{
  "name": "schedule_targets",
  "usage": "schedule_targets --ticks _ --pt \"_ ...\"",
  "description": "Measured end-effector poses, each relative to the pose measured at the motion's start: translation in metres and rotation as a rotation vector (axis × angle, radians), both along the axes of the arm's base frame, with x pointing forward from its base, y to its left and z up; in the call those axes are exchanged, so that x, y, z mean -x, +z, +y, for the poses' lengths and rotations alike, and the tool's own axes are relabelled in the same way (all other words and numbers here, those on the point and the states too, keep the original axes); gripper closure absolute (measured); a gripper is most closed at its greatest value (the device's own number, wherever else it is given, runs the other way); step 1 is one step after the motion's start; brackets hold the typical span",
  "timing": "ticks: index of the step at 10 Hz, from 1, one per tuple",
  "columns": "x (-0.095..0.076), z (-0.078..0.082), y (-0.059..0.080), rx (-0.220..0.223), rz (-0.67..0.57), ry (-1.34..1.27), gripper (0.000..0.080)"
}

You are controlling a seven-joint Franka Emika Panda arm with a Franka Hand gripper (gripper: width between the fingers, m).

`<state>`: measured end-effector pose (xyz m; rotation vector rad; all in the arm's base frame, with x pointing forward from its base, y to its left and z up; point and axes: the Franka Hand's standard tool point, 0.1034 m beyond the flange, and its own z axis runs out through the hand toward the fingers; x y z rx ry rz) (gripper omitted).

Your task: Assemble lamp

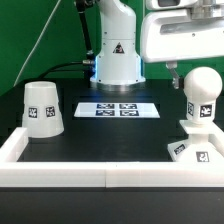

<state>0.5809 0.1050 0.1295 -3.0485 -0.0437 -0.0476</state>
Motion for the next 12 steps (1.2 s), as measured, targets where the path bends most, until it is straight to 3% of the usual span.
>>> schedule_targets --ticks 5,10,12 --pt "0.000 -0.002 0.000 0.027 -0.034 0.381 0.0101" --pt "-0.010 -0.002 -0.004 0.073 -0.064 0.921 0.0101" --pt "-0.010 -0.005 -0.005 0.072 -0.064 0.946 0.0101"
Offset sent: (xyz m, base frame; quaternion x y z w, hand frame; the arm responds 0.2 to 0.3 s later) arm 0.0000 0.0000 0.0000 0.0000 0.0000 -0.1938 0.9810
